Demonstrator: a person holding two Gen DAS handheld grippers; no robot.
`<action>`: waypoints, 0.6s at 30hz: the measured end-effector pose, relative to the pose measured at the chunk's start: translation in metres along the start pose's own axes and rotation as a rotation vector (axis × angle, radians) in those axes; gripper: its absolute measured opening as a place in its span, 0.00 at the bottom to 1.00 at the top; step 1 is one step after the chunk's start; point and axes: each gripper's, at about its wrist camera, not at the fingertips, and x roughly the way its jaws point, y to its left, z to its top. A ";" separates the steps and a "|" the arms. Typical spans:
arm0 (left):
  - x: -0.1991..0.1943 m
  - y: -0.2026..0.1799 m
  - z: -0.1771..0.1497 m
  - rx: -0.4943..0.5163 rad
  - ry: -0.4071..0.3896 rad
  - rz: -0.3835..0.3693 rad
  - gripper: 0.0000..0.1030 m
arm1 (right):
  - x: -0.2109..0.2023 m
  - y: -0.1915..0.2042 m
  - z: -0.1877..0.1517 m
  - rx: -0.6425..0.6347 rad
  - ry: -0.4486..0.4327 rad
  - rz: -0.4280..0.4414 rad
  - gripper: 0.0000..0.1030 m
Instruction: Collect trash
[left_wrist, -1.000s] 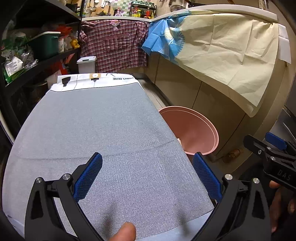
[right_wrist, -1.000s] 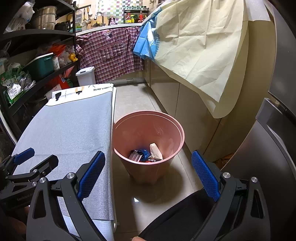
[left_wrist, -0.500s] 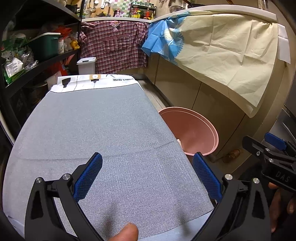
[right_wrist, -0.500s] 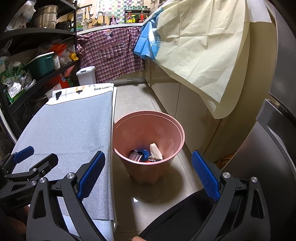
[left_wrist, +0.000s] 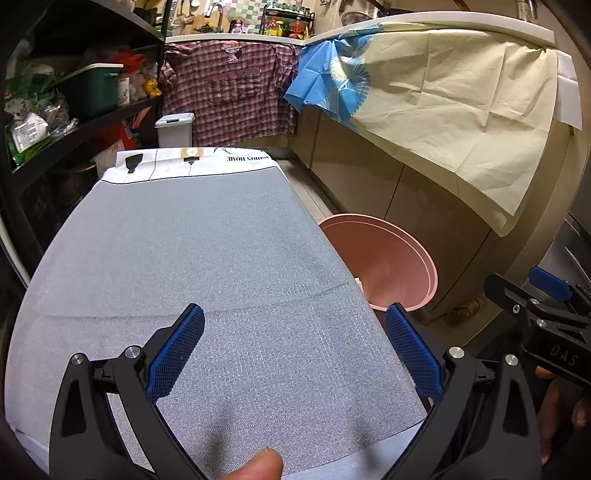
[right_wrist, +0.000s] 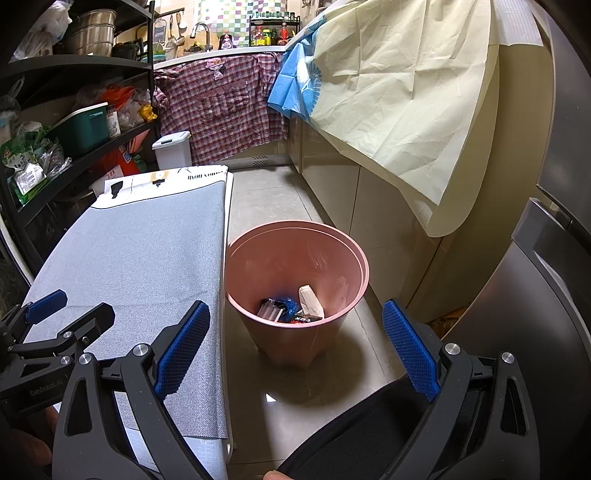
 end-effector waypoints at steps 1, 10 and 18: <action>0.000 0.000 0.000 0.001 -0.001 0.002 0.93 | 0.000 0.000 0.000 0.000 0.000 0.000 0.90; -0.002 -0.001 0.000 0.015 -0.023 0.013 0.92 | 0.000 0.000 0.000 -0.001 0.000 0.000 0.90; 0.004 0.000 0.002 0.001 0.006 0.020 0.93 | 0.000 0.002 0.000 -0.004 0.001 0.000 0.90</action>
